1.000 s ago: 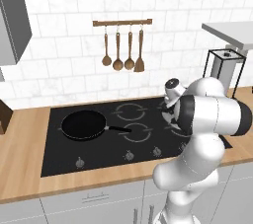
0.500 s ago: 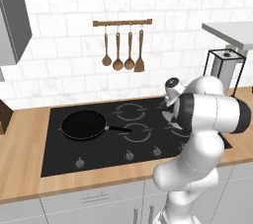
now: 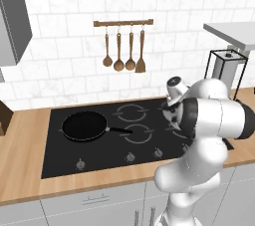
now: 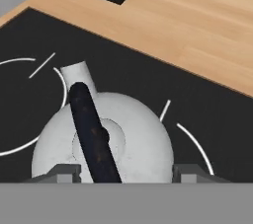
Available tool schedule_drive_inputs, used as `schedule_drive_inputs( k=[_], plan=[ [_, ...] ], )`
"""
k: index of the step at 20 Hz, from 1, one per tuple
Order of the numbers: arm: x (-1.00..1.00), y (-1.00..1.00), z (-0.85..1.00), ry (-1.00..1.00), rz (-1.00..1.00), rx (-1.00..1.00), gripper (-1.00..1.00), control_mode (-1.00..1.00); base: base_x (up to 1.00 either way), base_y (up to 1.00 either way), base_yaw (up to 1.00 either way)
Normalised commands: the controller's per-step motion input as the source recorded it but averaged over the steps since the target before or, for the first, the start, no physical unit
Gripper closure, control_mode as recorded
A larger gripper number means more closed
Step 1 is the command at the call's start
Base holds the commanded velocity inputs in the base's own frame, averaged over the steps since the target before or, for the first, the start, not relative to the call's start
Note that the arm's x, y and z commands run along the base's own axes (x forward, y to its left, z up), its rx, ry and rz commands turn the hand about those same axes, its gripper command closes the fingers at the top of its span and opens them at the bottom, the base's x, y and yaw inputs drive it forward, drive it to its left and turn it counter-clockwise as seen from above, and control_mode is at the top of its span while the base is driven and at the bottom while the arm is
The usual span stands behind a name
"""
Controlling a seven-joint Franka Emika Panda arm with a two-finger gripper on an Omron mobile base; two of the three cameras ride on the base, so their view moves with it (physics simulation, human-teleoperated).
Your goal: Pick the kettle from the counter and place it on a stove burner. Then turn the burner on.
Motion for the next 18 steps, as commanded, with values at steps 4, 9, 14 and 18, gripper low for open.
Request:
schedule_drive_inputs(
  k=[4,9,14,18],
  plan=[
    [-0.67,-0.03,0.08,0.0,0.0,0.02,-1.0,-1.0,0.0,0.0,0.0],
    [-0.46,-0.01,0.69,-0.06,0.0,0.06,-1.0,-1.0,0.0,0.0,0.0],
    [-0.12,-0.01,0.92,-0.08,0.0,0.06,-1.0,-1.0,0.0,0.0,0.0],
    [-0.15,-0.21,0.77,-0.06,0.03,0.07,-1.0,-1.0,0.0,0.0,0.0]
  ],
)
